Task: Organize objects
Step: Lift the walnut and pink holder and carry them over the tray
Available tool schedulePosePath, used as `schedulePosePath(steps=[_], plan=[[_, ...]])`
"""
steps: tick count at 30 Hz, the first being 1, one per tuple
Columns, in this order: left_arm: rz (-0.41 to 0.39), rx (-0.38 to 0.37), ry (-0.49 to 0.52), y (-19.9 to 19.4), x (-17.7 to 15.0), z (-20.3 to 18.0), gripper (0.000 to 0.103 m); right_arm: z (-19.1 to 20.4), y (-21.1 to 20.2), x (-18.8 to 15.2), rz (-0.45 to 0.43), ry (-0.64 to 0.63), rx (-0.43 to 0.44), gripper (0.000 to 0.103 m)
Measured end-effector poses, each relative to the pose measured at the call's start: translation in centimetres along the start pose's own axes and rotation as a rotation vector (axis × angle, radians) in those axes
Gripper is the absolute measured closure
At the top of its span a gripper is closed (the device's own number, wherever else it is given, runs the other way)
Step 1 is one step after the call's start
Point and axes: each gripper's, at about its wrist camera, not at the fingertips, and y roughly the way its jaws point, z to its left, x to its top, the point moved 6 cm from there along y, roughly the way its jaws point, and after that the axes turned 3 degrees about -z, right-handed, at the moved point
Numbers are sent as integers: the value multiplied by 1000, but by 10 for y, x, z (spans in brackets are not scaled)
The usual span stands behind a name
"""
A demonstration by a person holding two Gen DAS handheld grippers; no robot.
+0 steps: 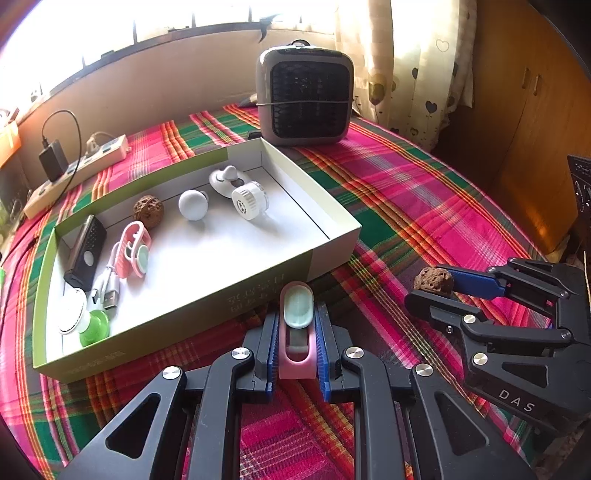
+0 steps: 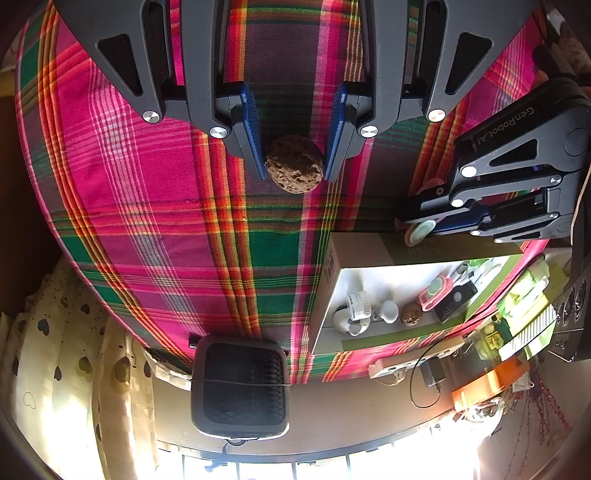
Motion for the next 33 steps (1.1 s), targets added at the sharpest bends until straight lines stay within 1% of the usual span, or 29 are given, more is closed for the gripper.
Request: schedulePosePath(steps=[12, 20, 33], plan=[[-22, -5, -9, -14, -3, 1, 87, 9, -9, 6, -26, -13, 16, 70], [-44, -3, -50, -26, 0, 11, 87, 17, -15, 14, -50, -32, 23, 70], [-77, 44, -91, -39, 10, 36, 87, 39, -20, 42, -101, -92, 58, 70]])
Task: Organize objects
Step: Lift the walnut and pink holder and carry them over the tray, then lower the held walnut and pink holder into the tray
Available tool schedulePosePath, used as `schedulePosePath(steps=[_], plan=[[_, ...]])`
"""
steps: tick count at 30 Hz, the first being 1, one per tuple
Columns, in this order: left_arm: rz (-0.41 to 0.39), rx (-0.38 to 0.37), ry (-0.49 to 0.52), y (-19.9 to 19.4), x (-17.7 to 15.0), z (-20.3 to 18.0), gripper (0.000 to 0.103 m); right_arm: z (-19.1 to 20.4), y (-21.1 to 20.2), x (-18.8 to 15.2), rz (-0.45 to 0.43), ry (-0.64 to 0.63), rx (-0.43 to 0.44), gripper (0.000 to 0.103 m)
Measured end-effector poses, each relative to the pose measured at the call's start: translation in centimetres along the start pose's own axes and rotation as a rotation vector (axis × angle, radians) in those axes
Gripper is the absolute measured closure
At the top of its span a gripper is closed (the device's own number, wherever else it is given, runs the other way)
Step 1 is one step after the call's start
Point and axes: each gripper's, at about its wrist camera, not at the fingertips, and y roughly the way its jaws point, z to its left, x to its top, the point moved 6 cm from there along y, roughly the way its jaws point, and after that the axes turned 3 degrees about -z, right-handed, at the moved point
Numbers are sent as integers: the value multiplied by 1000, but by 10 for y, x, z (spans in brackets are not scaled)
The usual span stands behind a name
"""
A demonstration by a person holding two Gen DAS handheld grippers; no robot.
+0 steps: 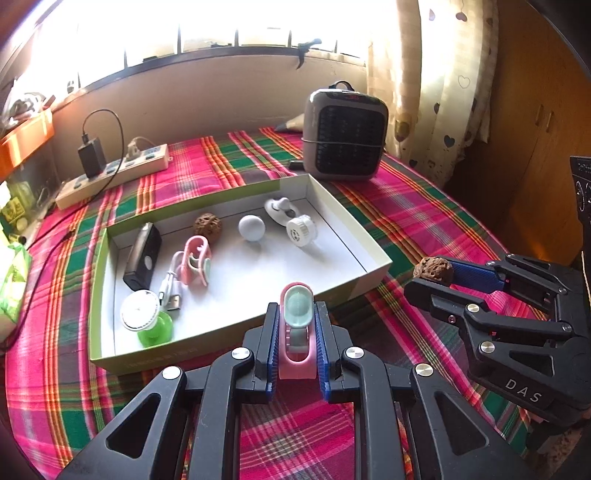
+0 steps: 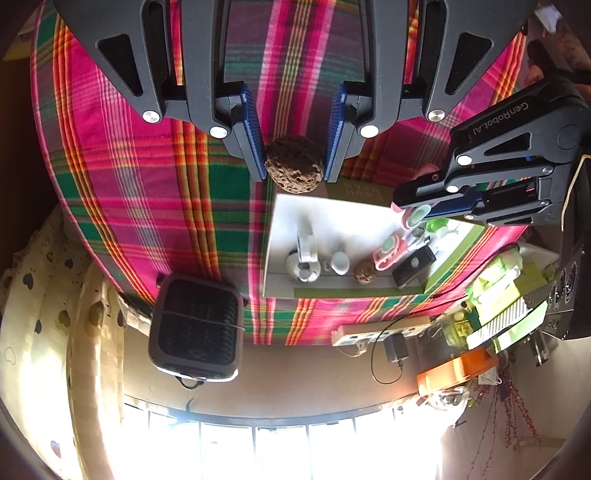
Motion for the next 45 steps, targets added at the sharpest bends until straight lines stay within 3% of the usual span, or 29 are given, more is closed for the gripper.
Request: schedulePosePath(steps=[20, 30, 45], plan=[[13, 53, -60, 19, 18, 46, 87, 20, 46, 37, 33, -66, 44, 70], [47, 55, -68, 37, 20, 54, 87, 22, 74, 35, 95, -68, 84, 70], [78, 55, -72, 53, 18, 56, 87, 21, 94, 32, 139, -88, 56, 70]])
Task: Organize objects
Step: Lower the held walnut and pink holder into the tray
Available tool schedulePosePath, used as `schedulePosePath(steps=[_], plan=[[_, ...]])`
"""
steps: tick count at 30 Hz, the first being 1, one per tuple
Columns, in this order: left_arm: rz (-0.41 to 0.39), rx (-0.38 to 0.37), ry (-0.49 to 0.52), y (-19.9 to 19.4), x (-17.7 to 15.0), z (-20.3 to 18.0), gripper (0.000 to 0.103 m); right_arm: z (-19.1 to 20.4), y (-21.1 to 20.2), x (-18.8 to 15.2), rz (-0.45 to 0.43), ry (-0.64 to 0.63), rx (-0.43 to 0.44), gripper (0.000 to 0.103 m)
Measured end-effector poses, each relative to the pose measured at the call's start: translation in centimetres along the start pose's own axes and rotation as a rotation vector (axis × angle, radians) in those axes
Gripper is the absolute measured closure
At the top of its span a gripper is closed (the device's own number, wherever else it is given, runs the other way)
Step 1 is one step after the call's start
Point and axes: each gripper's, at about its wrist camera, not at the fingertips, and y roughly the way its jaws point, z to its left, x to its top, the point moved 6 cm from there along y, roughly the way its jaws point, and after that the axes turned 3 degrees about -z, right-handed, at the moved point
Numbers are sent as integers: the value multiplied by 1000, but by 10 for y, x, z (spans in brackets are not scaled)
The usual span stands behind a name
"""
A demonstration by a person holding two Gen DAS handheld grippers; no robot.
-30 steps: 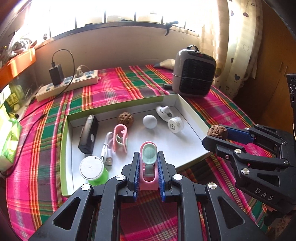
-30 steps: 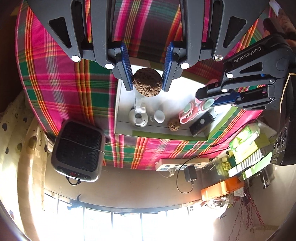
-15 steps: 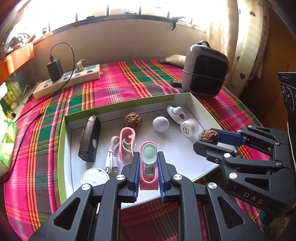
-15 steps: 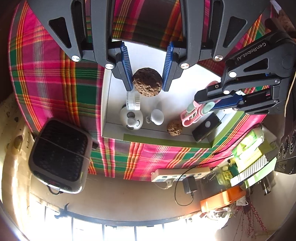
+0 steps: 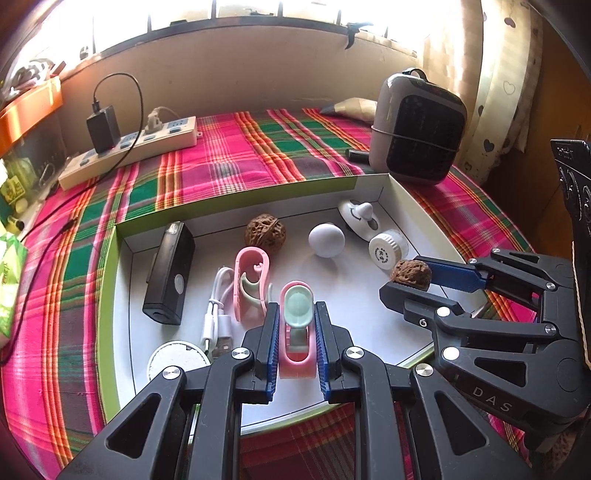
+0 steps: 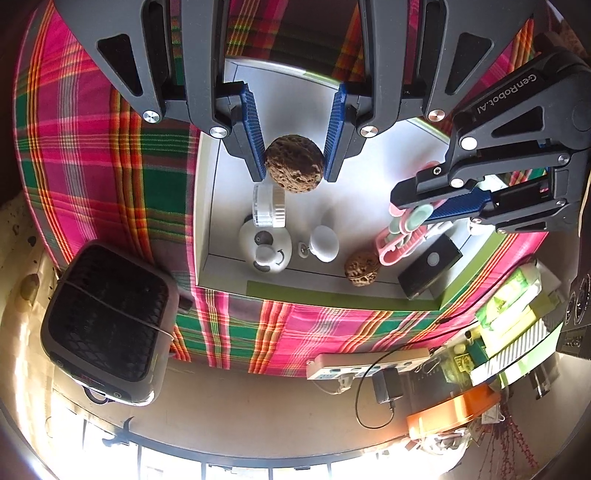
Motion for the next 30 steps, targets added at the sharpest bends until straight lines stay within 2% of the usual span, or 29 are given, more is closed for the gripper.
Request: schedulePosePath(steps=[30], plan=[[19, 19, -1, 4, -3, 1, 87, 3, 3, 0, -5, -21, -40, 69]])
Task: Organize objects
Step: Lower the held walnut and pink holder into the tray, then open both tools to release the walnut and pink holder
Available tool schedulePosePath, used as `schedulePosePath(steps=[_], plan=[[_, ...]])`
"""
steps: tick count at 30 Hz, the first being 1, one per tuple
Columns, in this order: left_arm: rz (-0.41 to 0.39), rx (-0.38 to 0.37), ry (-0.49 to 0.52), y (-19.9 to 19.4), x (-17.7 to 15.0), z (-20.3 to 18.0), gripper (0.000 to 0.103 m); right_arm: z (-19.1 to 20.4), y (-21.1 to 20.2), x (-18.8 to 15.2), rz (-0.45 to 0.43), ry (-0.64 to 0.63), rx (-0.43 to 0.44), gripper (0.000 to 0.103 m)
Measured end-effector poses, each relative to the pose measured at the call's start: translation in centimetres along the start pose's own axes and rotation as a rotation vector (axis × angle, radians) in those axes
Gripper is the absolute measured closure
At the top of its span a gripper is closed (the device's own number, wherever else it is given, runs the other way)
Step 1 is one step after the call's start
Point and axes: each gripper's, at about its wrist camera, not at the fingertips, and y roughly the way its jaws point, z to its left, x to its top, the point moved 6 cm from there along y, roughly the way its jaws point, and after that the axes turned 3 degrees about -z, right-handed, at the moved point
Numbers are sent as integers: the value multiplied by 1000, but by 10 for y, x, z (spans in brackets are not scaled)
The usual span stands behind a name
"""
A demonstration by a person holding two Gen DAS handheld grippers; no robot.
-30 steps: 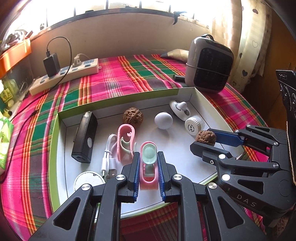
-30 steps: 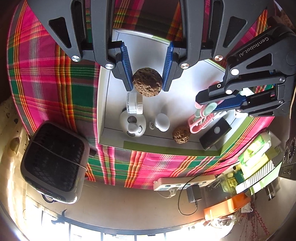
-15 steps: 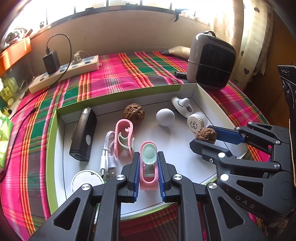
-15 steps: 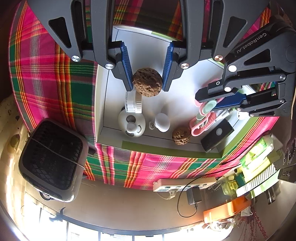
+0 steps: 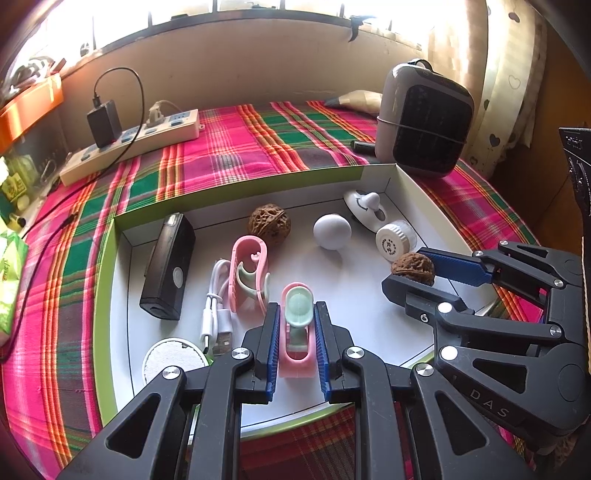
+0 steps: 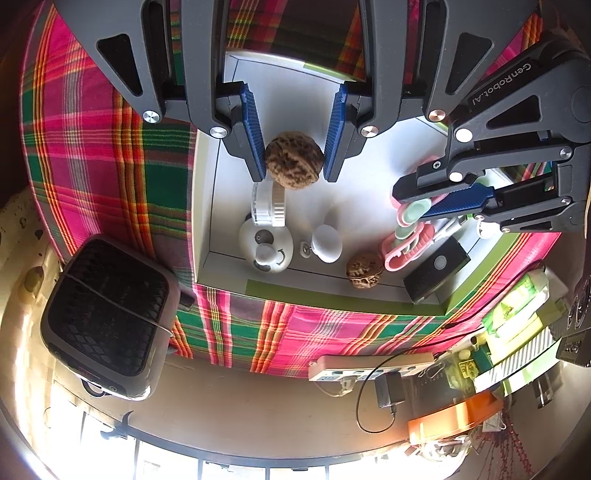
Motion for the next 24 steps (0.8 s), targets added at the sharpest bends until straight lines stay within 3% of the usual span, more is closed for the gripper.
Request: schedulePosePath(steps=[9, 13, 24], plan=[[5, 18, -8, -1, 1, 4, 81, 0, -1, 0, 1, 6, 3, 69], [-2, 23, -12, -4, 0, 4, 78, 1, -2, 0, -1, 7, 16, 61], [-16, 57, -21, -11, 0, 8, 73, -2, -5, -1, -8, 20, 0, 61]])
